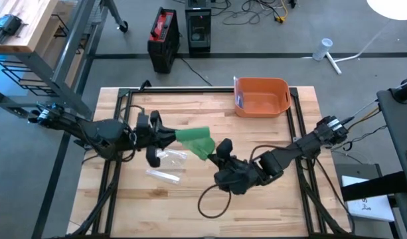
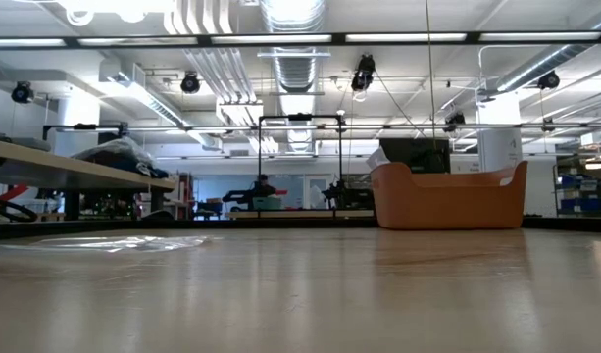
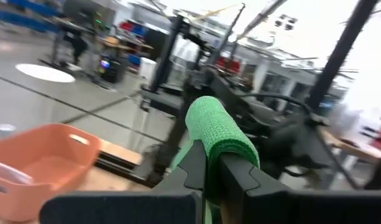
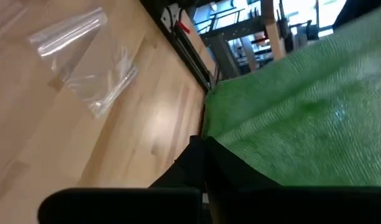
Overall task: Roll bandage
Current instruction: Roll the green bandage
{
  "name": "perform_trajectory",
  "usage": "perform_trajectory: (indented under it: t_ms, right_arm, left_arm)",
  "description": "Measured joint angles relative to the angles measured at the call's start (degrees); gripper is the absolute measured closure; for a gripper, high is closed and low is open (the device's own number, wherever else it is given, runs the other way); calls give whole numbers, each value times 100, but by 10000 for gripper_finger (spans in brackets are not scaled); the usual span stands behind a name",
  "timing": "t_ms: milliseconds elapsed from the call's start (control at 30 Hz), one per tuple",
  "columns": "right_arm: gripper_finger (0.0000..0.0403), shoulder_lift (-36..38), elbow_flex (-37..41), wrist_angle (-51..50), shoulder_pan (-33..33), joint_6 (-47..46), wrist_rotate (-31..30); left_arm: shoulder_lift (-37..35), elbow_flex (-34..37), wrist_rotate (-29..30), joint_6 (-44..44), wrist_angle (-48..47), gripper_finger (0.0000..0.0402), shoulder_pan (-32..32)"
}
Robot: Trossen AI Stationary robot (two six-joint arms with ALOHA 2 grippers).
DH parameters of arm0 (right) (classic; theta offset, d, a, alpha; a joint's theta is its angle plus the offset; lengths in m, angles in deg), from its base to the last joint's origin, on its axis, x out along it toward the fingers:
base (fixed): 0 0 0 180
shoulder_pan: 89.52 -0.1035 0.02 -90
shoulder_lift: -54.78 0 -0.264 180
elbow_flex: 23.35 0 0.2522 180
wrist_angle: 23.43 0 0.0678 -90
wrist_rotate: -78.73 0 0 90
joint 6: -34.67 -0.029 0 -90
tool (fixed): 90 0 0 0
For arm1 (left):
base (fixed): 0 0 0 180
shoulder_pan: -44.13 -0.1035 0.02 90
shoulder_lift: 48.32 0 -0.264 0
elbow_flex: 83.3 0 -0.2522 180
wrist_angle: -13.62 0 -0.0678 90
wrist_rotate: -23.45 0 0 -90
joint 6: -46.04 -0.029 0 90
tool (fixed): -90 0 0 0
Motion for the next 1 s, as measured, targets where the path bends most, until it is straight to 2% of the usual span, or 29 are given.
perform_trajectory:
  t_ms: [267, 433, 533, 767, 1000]
  right_arm:
    - [403, 4, 0, 248, 195, -237, 826]
    - [403, 124, -185, 231, -76, -366, 837]
    - [403, 235, -392, 293, -217, -336, 833]
    - [403, 267, -746, 401, -67, -214, 810]
    - [403, 269, -1024, 354, 75, 90, 227]
  left_arm:
    - [117, 4, -22, -46, -85, 395, -3]
    - [41, 4, 481, -939, -711, 395, -4]
    - [59, 15, 737, -1147, -996, 395, -7]
    - [489, 52, 646, -1348, -1128, 395, -13]
    - [793, 55, 643, -1334, -1331, 395, -13]
